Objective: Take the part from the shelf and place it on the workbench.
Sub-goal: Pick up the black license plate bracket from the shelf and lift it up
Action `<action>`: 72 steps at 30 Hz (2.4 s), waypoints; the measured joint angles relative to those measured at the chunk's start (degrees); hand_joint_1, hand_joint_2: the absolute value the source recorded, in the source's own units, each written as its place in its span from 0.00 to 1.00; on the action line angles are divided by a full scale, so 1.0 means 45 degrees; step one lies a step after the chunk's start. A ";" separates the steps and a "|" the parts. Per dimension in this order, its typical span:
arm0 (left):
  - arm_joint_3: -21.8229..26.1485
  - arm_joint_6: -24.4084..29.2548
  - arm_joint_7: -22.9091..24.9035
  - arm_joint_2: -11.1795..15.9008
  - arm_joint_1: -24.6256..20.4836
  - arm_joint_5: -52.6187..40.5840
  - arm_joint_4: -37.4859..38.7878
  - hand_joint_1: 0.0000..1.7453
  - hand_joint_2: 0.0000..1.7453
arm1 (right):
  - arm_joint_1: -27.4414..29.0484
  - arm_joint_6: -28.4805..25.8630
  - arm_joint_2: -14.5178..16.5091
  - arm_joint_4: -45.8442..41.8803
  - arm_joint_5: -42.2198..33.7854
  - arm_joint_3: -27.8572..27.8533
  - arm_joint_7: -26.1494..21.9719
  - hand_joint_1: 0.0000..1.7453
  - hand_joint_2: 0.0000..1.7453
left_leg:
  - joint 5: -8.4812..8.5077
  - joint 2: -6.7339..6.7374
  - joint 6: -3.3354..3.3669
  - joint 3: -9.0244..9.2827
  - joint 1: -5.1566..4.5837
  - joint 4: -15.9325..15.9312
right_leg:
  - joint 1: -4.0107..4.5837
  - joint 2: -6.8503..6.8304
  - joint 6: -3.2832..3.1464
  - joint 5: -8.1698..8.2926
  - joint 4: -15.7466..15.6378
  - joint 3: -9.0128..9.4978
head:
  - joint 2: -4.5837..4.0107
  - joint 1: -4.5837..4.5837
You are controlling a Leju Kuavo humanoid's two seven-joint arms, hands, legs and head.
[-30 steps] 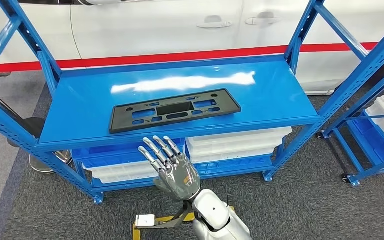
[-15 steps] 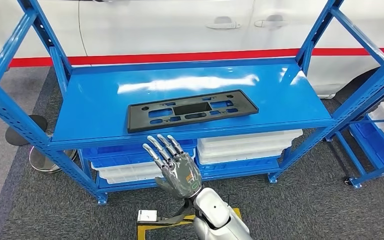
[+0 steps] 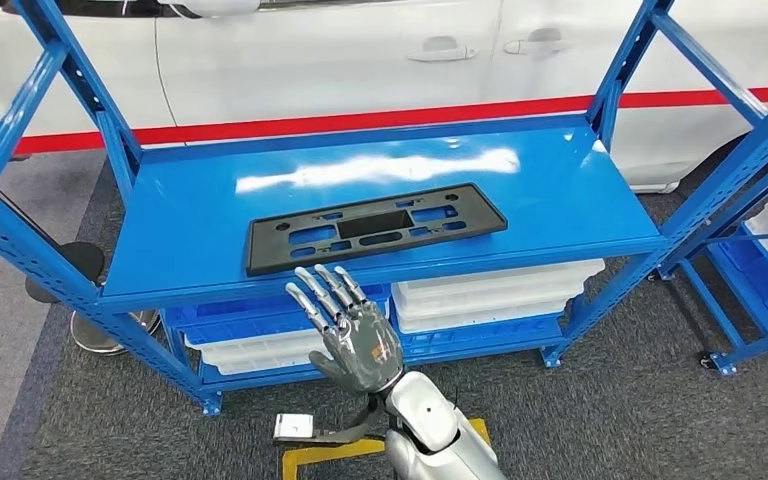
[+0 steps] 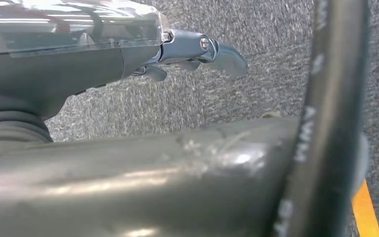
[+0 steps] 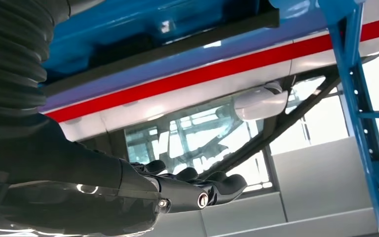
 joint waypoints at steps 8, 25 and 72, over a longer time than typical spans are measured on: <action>0.0011 -0.0205 0.0179 0.0196 0.0002 -0.0481 -0.0010 0.00 0.00 | -0.0572 0.0000 -0.0001 0.0952 -0.0323 -0.0426 0.0550 0.00 1.00 | 0.1095 -0.0039 -0.0103 0.0728 0.0174 -0.1745 | -0.0095 0.0046 0.0685 -0.0556 0.1120 -0.0486 | 0.0000 0.0001; 0.0078 -0.0488 0.0143 0.0435 -0.0016 -0.0855 -0.0019 0.00 0.00 | -0.2263 -0.0005 -0.0114 0.2996 -0.1160 -0.1305 0.1333 0.00 1.00 | 0.1407 -0.0050 0.0011 0.0709 0.0188 -0.2111 | -0.0221 0.0133 0.0787 -0.0453 0.0955 -0.0519 | 0.0000 0.0000; 0.0311 -0.0614 0.0085 0.0399 0.0006 -0.0959 -0.0026 0.00 0.00 | -0.2586 -0.0009 -0.0137 0.4267 -0.0995 -0.1147 0.1869 0.00 1.00 | 0.1617 0.0023 0.0398 0.0650 0.0075 -0.2275 | -0.0145 0.0137 0.0950 -0.0999 0.0921 0.0276 | 0.0000 0.0000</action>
